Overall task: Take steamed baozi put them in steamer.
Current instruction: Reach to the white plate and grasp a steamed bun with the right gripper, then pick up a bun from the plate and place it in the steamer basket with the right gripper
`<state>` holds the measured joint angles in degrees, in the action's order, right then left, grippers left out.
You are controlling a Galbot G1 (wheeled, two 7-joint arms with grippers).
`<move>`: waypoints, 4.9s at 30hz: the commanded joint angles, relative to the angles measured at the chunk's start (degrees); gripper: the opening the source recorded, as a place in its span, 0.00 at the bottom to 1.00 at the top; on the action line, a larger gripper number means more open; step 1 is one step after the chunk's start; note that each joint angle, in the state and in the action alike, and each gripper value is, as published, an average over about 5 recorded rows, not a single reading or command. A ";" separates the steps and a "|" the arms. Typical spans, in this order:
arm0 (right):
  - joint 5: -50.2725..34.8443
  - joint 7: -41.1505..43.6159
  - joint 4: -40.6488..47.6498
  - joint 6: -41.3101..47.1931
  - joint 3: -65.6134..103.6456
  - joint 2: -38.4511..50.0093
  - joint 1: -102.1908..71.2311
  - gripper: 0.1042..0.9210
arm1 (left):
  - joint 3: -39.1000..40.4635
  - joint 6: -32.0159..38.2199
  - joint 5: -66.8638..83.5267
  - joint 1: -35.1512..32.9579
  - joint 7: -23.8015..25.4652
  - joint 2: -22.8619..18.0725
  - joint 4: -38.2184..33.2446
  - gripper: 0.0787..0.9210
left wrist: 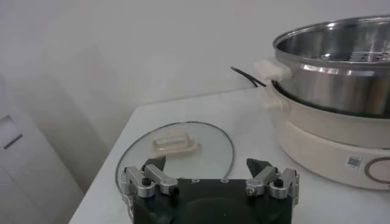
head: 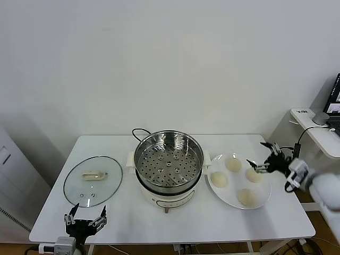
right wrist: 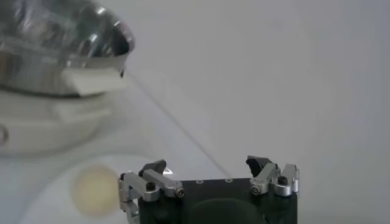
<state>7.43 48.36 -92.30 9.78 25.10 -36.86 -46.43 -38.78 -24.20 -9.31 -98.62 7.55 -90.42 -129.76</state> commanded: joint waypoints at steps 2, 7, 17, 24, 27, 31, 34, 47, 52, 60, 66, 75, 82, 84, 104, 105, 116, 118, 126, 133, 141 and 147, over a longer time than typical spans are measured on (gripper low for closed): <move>20.66 26.65 16.66 -8.85 -31.39 4.86 38.37 0.88 | -0.19 0.13 -0.33 -0.10 -0.05 -0.32 0.05 0.88; 23.63 29.19 22.43 -11.51 -43.64 1.61 46.69 0.88 | -0.74 0.33 -0.17 -0.20 -0.05 -0.63 0.34 0.88; 21.06 25.52 35.43 -11.23 -36.33 -11.63 39.71 0.88 | -1.79 0.61 -0.13 -0.01 0.19 -0.86 1.23 0.88; 25.05 24.23 37.56 -11.84 -34.07 -16.34 34.96 0.88 | -1.97 0.58 -0.27 0.03 0.21 -1.18 2.02 0.88; 28.05 23.28 39.62 -13.25 -33.33 -17.95 34.11 0.88 | -1.97 0.69 -0.30 -0.14 0.14 -1.32 2.35 0.88; 34.26 19.36 43.00 -15.24 -29.83 -20.67 33.13 0.88 | -2.02 0.76 -0.30 -0.27 0.13 -1.38 2.46 0.88; 37.15 18.73 44.62 -16.13 -27.89 -21.67 32.96 0.88 | -2.09 0.71 -0.30 -0.27 0.20 -1.30 2.38 0.88; 33.96 17.34 46.14 -14.97 -26.86 -23.19 32.70 0.88 | -1.57 0.61 -0.39 -0.23 0.23 -1.31 2.56 0.88; 34.29 17.22 46.46 -14.84 -27.04 -23.74 32.77 0.88 | -1.46 0.75 -0.42 -0.49 0.17 -1.32 2.56 0.88; 34.94 16.22 47.08 -14.81 -27.05 -23.93 33.32 0.88 | -1.17 0.95 -0.40 -0.59 0.04 -1.37 2.70 0.88; 35.02 15.97 47.28 -14.77 -27.22 -24.14 33.78 0.88 | -0.75 1.10 -0.44 -0.56 -0.01 -1.33 2.88 0.88; 35.38 16.44 47.06 -13.44 -27.27 -24.27 33.31 0.87 | -0.72 1.21 -0.47 -0.81 -0.02 -1.23 2.86 0.88; 35.42 16.15 47.14 -12.40 -27.03 -24.18 33.29 0.65 | -0.72 1.23 -0.46 -0.72 -0.05 -1.26 2.90 0.88; 35.28 16.17 47.08 -12.21 -26.93 -24.06 33.34 0.59 | -0.74 1.26 -0.47 -0.69 -0.12 -1.27 3.00 0.88; -8.66 35.82 41.74 -17.25 -57.33 -20.02 66.13 0.42 | 2.92 2.24 -3.84 0.05 -2.30 -1.98 3.51 0.88; -11.52 37.25 43.08 -19.92 -59.40 -21.39 68.57 0.42 | 3.19 2.30 -3.88 0.02 -2.38 -1.95 3.23 0.88; -11.27 42.63 44.31 -45.32 -69.71 -33.50 75.68 0.43 | 5.07 2.70 -3.81 -0.77 -3.22 -1.85 1.99 0.88; -10.17 42.63 45.15 -49.57 -70.17 -35.39 75.18 0.43 | 5.04 2.72 -3.71 -0.78 -3.40 -1.84 2.19 0.88; 1.61 41.92 46.28 -59.70 -67.20 -41.67 69.68 0.43 | 4.89 2.70 -3.57 -0.60 -3.52 -1.82 2.85 0.88; 15.06 33.83 48.55 -59.78 -61.07 -46.18 64.62 0.42 | 4.84 2.71 -3.54 -0.64 -3.53 -2.18 3.05 0.88; 18.92 29.20 48.59 -59.78 -60.22 -46.74 61.85 0.42 | 4.84 2.72 -3.56 -0.83 -3.52 -2.36 3.19 0.88; 22.53 27.85 48.51 -59.78 -59.62 -47.26 60.54 0.42 | 4.84 2.71 -3.45 -0.78 -3.48 -2.39 3.14 0.88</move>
<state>23.03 79.72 -44.35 -47.21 -35.62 -82.18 16.24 -34.01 -21.48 -12.78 -99.38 4.07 -92.19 -126.55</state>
